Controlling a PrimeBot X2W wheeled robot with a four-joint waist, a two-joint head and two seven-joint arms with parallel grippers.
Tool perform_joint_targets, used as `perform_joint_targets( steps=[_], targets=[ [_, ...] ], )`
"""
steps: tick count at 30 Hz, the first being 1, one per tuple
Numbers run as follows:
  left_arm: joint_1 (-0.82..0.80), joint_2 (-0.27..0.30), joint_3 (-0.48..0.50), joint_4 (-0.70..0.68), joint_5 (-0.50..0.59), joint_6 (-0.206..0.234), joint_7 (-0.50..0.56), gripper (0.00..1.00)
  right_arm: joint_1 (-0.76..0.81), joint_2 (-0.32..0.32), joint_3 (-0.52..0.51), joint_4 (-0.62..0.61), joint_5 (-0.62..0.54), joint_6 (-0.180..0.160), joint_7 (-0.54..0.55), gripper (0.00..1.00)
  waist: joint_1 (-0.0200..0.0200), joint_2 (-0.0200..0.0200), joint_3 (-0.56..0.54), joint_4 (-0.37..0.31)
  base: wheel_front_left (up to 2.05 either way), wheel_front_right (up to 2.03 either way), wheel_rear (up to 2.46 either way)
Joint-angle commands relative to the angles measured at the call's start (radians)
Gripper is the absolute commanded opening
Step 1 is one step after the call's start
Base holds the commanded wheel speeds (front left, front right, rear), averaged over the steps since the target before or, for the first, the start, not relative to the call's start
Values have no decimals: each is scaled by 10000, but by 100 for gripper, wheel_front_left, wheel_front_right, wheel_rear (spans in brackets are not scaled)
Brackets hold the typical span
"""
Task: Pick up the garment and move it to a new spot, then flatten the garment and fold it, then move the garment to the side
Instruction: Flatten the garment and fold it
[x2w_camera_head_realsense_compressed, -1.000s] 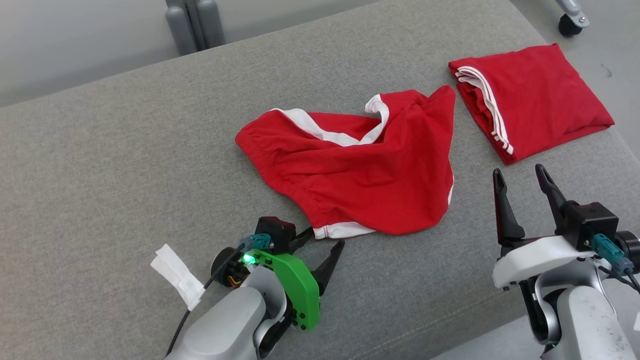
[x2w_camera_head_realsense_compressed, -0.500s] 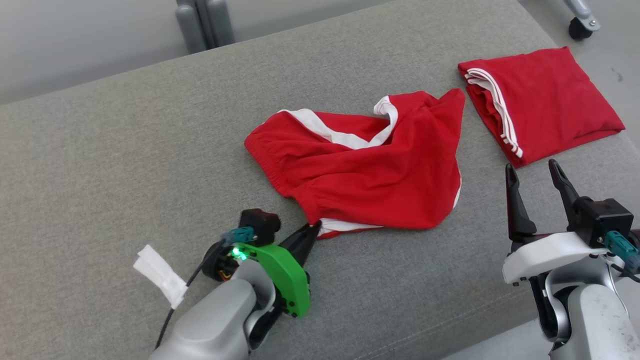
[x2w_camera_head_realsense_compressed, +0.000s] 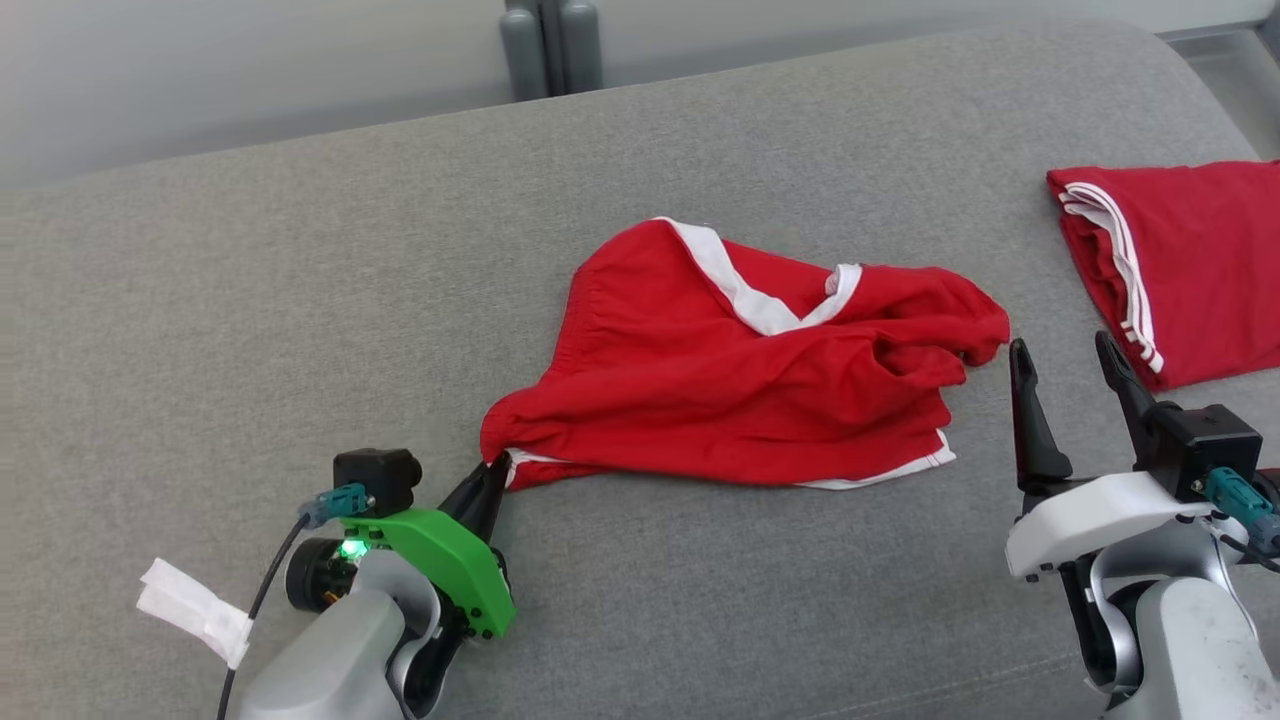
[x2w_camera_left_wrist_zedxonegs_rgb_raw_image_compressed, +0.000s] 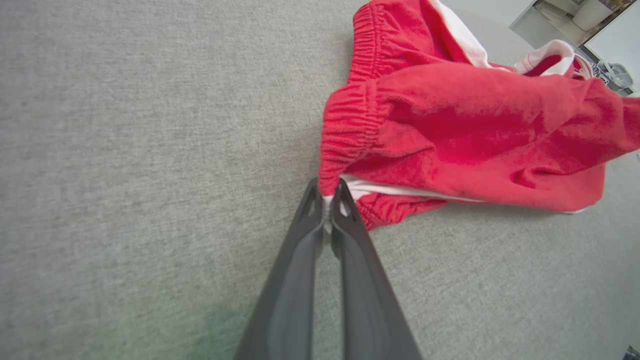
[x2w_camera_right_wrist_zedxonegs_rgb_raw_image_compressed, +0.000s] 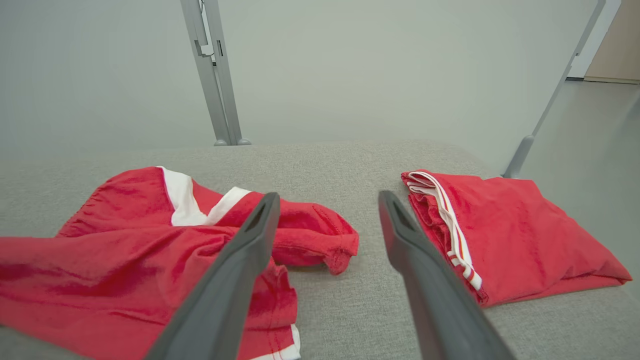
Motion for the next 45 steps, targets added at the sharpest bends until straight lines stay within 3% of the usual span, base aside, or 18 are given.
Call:
perform_joint_targets(
  steps=[1,7,8,9,17,25,33,45],
  targets=[
    [213,110,76,-94,-103,101,-52,0,163,-46,-35,-10,-73,-16,43,100,0,0,-250,509,0,0,0],
    [608,280,288,-432,-277,403,-90,0,207,-63,41,-12,-25,-16,116,100,0,0,-435,1034,0,0,0],
    [653,287,327,-516,-315,418,-102,4,211,-72,54,-9,-12,-16,132,100,0,0,-457,1105,0,0,0],
    [740,326,313,-649,-297,450,-108,100,224,-67,88,-2,-6,-16,158,100,0,0,-499,1219,0,0,0],
    [1230,587,719,-1618,221,541,-226,100,307,-124,109,-16,7,-16,257,100,0,0,-728,1379,0,0,0],
    [2840,1021,3507,-4548,2355,840,-210,100,436,-224,2,-40,29,-16,324,100,0,0,-995,1477,0,0,0],
    [4526,544,6048,-6322,4115,829,-211,100,705,-216,57,204,124,-16,301,100,0,0,-1391,1658,0,0,0],
    [5400,-93,7194,-6507,5232,263,-212,100,1029,-373,663,636,490,-16,-123,100,0,0,-1802,1821,0,0,0]
  ],
)
